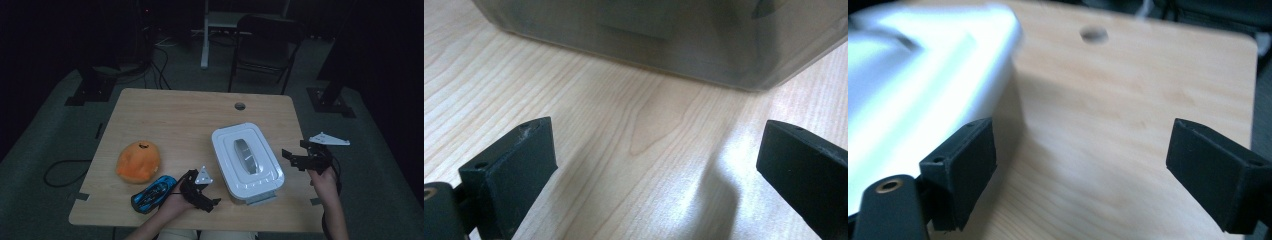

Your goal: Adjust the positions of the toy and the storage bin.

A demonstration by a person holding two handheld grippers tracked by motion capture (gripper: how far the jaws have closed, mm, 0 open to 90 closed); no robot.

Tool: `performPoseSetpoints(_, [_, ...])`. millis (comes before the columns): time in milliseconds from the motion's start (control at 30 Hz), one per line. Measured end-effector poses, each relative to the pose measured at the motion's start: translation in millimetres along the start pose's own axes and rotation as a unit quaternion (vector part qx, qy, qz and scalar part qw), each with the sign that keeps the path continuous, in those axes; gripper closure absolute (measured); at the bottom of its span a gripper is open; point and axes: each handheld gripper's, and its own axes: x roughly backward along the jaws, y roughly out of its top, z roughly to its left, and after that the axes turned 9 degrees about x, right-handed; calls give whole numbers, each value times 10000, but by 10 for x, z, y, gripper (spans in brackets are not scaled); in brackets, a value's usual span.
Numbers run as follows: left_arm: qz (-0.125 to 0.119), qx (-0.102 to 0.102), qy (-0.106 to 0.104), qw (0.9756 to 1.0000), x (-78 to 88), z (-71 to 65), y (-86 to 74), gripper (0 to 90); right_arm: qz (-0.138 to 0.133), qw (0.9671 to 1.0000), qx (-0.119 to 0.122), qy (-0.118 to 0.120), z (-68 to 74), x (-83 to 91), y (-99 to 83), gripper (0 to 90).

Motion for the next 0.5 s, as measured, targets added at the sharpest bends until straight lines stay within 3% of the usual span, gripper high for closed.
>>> performPoseSetpoints(100, [66, -77, 39, 9999, -25, -6, -9, 31, -302, 9995, -55, 79, 87, 141, 169, 116])
performPoseSetpoints(267, [82, -249, 122, 9996, -85, -33, -44, 31, -489, 9978, 332, 317, 383, 276, 378, 113])
performPoseSetpoints(500, [25, -283, 136, 9995, -101, -10, -40, 31, -393, 9956, 542, 652, 793, 290, 507, 124])
